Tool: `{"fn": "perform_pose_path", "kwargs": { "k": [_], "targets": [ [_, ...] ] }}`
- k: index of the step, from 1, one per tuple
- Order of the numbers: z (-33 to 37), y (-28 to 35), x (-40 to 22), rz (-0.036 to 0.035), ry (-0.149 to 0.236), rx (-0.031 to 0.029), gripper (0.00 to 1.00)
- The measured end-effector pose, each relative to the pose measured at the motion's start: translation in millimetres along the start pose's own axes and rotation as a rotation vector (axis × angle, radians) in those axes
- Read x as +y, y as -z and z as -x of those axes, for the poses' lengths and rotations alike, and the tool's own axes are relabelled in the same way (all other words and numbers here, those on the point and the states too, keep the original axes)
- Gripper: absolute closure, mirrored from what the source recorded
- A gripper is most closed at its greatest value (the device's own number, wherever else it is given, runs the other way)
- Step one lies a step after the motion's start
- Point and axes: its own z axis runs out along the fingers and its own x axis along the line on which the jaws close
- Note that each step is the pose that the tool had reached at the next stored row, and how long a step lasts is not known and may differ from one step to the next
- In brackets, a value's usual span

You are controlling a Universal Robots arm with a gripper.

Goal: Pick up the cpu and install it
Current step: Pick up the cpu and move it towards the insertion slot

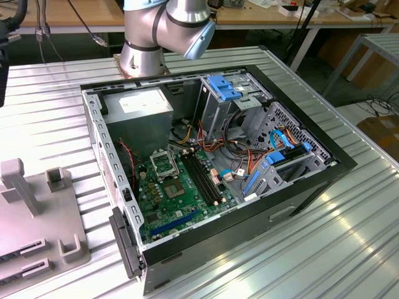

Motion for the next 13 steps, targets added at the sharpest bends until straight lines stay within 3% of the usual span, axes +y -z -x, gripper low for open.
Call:
{"fn": "perform_pose_path", "kwargs": {
  "k": [13],
  "targets": [
    [15.4,-1.8,-0.7,0.0,0.0,0.0001,0.53]
  ]
}}
